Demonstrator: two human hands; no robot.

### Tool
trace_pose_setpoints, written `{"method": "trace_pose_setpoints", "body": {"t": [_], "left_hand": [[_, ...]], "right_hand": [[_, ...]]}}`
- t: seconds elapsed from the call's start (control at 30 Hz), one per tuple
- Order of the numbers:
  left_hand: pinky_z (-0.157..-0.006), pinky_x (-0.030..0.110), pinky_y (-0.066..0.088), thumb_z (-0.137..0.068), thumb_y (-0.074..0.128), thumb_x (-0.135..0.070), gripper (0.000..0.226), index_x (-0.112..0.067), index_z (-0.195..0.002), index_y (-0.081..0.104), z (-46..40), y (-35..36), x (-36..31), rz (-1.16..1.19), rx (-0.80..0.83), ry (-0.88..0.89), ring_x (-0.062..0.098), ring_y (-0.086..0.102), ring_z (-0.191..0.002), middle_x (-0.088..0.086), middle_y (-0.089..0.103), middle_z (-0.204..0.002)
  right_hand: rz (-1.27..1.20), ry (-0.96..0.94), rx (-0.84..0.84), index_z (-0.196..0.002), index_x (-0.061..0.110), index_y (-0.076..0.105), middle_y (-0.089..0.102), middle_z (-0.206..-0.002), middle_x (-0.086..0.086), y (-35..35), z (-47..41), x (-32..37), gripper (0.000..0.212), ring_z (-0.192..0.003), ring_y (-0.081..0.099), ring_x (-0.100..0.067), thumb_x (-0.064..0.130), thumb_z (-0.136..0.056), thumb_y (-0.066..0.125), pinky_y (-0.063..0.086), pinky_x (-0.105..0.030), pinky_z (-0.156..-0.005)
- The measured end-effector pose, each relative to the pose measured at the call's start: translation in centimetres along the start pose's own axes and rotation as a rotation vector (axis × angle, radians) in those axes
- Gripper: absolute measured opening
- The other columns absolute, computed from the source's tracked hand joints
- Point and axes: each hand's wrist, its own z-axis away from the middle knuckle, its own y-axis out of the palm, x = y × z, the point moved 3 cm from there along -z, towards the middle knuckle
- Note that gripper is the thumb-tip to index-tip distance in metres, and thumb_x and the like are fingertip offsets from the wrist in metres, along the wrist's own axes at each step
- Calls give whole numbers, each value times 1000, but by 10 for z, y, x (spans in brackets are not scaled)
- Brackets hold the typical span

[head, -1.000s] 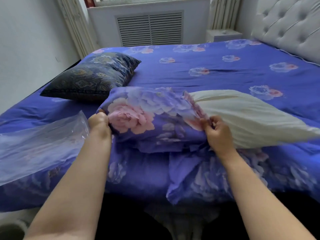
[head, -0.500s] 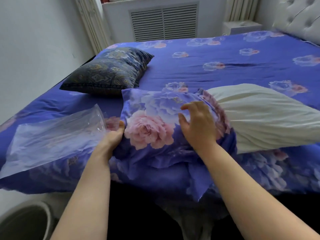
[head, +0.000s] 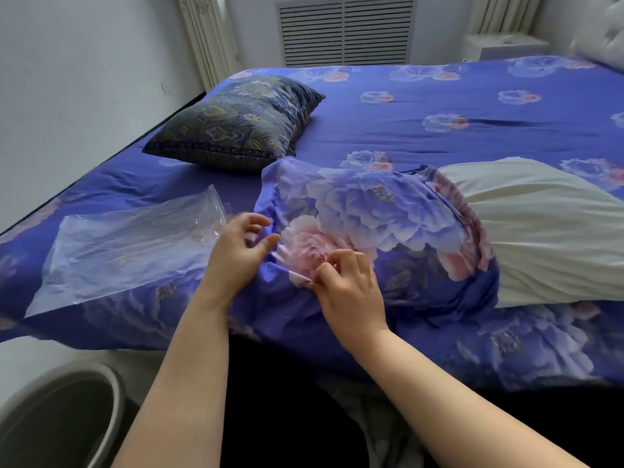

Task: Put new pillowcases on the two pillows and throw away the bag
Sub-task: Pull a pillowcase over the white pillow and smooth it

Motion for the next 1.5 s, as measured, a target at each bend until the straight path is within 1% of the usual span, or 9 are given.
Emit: {"method": "trace_pose_setpoints", "body": {"t": [0.17,0.33,0.47,0.6,0.73,0.87,1.03,1.37,1.5], "left_hand": [[-102,42,39,-74,54,-55,40,-33,-104,71,5,15,-5,-396,229,311,24,51,-115,-2,59,-119],[-93,40,42,-79,57,-38,19,-27,-77,72,1,23,-28,-566,107,460,28,53,-106,-2,65,-110],[-67,35,42,-89,55,-21,11,-16,-84,63,-15,27,-49,-478,207,336,34,59,-83,9,68,-86],[-67,32,38,-92,49,-24,14,-19,-84,59,-27,37,-57,-588,372,257,26,58,-87,2,67,-91],[-72,35,45,-92,49,-27,18,-20,-79,58,-32,46,-52,-614,541,180,24,58,-85,-1,64,-85],[-83,41,45,-84,53,-33,17,-20,-86,64,-13,55,-44,-585,269,363,27,53,-92,0,60,-95],[-80,35,40,-81,63,-38,16,-23,-78,66,38,53,-34,-667,-133,581,19,49,-90,-8,62,-90],[-88,31,42,-87,55,-35,32,-18,-111,68,73,73,-2,-692,-146,522,16,52,-102,-7,67,-112],[-80,33,45,-83,46,-42,49,-19,-123,61,62,79,6,-784,-46,419,15,47,-102,-10,60,-125]], "right_hand": [[18,183,79,-82,13,60,62,-80,-4,-23,-18,3,16,-69,60,-30,25,-81,70,39,-30,-46],[-274,445,321,-95,19,49,67,-86,-6,-22,-34,-9,15,-84,59,-34,34,-95,49,39,-37,-66],[-470,583,340,-91,22,48,63,-82,5,-14,-48,-24,16,-79,61,-22,36,-91,56,45,-35,-71],[-219,463,518,-102,20,56,62,-96,3,-13,-42,-24,39,-90,57,-20,57,-88,50,41,-33,-71],[-174,445,453,-84,21,59,66,-84,-2,-10,-34,-25,25,-83,59,-24,45,-90,54,38,-32,-66],[-532,737,392,-67,18,58,59,-58,3,-3,-39,-56,26,-59,54,-14,34,-87,64,43,-31,-65],[-643,881,476,-75,8,64,55,-59,1,14,-33,-69,21,-54,48,-11,24,-89,63,41,-27,-61],[-452,649,517,-70,20,58,62,-68,4,11,-43,-57,29,-74,61,-20,38,-92,53,48,-35,-71],[3,412,452,-117,21,54,51,-119,-4,5,-61,-58,37,-113,46,-26,46,-89,56,39,-40,-91]]}}
